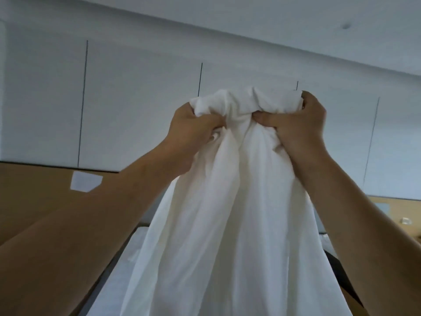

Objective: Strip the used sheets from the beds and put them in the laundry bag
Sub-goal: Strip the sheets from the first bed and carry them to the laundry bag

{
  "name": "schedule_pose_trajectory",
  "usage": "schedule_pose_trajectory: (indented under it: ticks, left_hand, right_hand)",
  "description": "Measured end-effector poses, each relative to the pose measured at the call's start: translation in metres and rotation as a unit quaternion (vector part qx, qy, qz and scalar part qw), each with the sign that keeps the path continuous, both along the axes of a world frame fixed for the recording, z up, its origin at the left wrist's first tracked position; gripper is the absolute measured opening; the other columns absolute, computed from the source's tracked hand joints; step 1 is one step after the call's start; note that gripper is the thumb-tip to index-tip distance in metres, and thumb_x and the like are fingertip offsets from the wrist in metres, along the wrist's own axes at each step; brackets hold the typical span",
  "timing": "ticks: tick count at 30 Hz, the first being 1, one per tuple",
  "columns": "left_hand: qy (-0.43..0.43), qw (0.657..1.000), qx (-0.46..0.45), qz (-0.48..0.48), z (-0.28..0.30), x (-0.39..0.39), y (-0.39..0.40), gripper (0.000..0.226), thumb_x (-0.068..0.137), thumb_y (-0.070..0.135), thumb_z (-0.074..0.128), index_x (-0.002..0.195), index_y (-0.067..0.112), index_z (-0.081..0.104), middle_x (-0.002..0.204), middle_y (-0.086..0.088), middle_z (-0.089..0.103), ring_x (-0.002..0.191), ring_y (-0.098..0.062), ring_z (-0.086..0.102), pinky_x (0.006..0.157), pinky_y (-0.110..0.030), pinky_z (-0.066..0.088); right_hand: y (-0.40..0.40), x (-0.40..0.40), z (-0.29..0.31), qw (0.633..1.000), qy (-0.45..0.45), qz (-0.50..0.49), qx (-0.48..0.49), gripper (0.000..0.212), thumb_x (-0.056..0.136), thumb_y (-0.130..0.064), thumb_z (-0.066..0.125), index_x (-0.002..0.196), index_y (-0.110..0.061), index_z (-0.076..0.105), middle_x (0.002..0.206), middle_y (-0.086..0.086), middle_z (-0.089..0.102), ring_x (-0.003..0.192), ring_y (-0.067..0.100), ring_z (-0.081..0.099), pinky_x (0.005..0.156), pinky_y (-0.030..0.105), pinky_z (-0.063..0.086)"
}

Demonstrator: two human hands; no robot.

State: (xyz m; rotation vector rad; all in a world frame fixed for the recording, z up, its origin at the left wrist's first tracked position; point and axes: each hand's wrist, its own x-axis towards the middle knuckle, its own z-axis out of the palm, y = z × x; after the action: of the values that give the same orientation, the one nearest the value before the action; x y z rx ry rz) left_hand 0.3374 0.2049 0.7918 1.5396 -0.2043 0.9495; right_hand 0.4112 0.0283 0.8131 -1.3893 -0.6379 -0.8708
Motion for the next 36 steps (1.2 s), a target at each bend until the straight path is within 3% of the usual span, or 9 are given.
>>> schedule_pose_trajectory:
  ticks: [3, 8, 14, 17, 21, 23, 27, 32, 36]
  left_hand:
    - [-0.001, 1.0, -0.02, -0.018, 0.018, 0.002, 0.01, 0.006, 0.088, 0.002, 0.068, 0.092, -0.002, 0.069, 0.074, -0.012, 0.066, 0.062, -0.019, 0.066, 0.051, -0.023, 0.052]
    - [0.042, 0.999, -0.018, -0.016, 0.02, 0.041, 0.029, 0.005, 0.089, 0.01, 0.07, 0.085, 0.008, 0.068, 0.067, -0.004, 0.066, 0.057, -0.014, 0.065, 0.052, -0.02, 0.053]
    - [0.218, 0.974, -0.01, 0.059, -0.082, 0.138, 0.043, 0.018, 0.088, -0.004, 0.065, 0.076, 0.009, 0.063, 0.049, 0.002, 0.059, 0.038, -0.003, 0.054, 0.04, -0.012, 0.041]
    - [0.3, 0.946, -0.015, 0.124, -0.151, 0.173, 0.044, 0.033, 0.087, -0.008, 0.068, 0.069, 0.015, 0.052, 0.052, 0.0, 0.053, 0.033, -0.002, 0.05, 0.032, -0.013, 0.035]
    - [0.379, 0.919, 0.013, 0.109, -0.248, 0.195, 0.047, 0.024, 0.089, 0.002, 0.071, 0.097, 0.023, 0.065, 0.087, -0.002, 0.072, 0.081, -0.022, 0.069, 0.073, -0.034, 0.06]
    - [0.415, 0.903, 0.036, 0.106, -0.302, 0.195, 0.049, 0.032, 0.087, 0.009, 0.075, 0.108, 0.03, 0.061, 0.108, -0.004, 0.07, 0.1, -0.027, 0.067, 0.09, -0.043, 0.059]
    - [0.502, 0.863, 0.006, 0.064, -0.405, 0.173, 0.046, 0.037, 0.067, 0.025, 0.072, 0.101, 0.037, 0.064, 0.107, -0.001, 0.071, 0.101, -0.026, 0.067, 0.09, -0.047, 0.059]
    - [0.605, 0.796, -0.012, -0.007, -0.509, 0.116, 0.034, 0.037, 0.066, 0.027, 0.075, 0.101, 0.036, 0.066, 0.096, 0.001, 0.073, 0.089, -0.02, 0.07, 0.068, -0.03, 0.056]
    - [0.672, 0.738, -0.024, -0.061, -0.586, 0.063, 0.016, 0.032, 0.064, 0.032, 0.072, 0.093, 0.043, 0.067, 0.097, 0.002, 0.075, 0.094, -0.023, 0.072, 0.083, -0.045, 0.06]
  right_hand:
    - [-0.003, -0.001, 0.022, 0.997, 0.048, 0.045, -0.038, 0.068, 0.056, -0.027, 0.101, 0.116, -0.019, 0.071, 0.105, -0.011, 0.076, 0.086, 0.005, 0.075, 0.071, 0.019, 0.059]
    - [0.0, 0.033, 0.027, 0.98, 0.14, 0.092, -0.107, 0.05, 0.066, -0.024, 0.096, 0.108, -0.012, 0.071, 0.091, -0.005, 0.076, 0.058, -0.001, 0.071, 0.045, 0.01, 0.048]
    - [0.03, 0.153, -0.089, 0.956, 0.243, 0.067, -0.148, 0.054, 0.049, -0.017, 0.103, 0.095, -0.009, 0.076, 0.09, 0.001, 0.08, 0.083, 0.019, 0.078, 0.08, 0.042, 0.065]
    - [0.037, 0.192, -0.169, 0.939, 0.284, 0.051, -0.185, 0.054, 0.054, -0.022, 0.103, 0.098, -0.015, 0.072, 0.094, -0.004, 0.077, 0.088, 0.017, 0.073, 0.081, 0.038, 0.062]
    - [0.032, 0.218, -0.27, 0.906, 0.344, 0.057, -0.239, 0.063, 0.058, -0.025, 0.101, 0.109, -0.019, 0.064, 0.101, -0.007, 0.069, 0.094, 0.012, 0.066, 0.076, 0.032, 0.057]
    - [0.027, 0.222, -0.323, 0.882, 0.365, 0.062, -0.292, 0.068, 0.057, -0.027, 0.101, 0.112, -0.024, 0.062, 0.102, -0.012, 0.065, 0.095, 0.008, 0.061, 0.073, 0.027, 0.051]
    - [0.011, 0.206, -0.418, 0.805, 0.409, 0.13, -0.409, 0.094, 0.058, -0.019, 0.1, 0.14, -0.031, 0.055, 0.121, -0.005, 0.058, 0.109, 0.015, 0.054, 0.079, 0.023, 0.046]
    - [-0.006, 0.159, -0.517, 0.679, 0.4, 0.134, -0.601, 0.073, 0.06, -0.041, 0.097, 0.125, -0.03, 0.067, 0.109, -0.005, 0.064, 0.104, 0.018, 0.062, 0.081, 0.026, 0.045]
    - [-0.013, 0.104, -0.588, 0.59, 0.343, 0.155, -0.715, 0.073, 0.072, -0.044, 0.089, 0.129, -0.021, 0.051, 0.129, -0.003, 0.052, 0.117, 0.022, 0.055, 0.093, 0.032, 0.047]
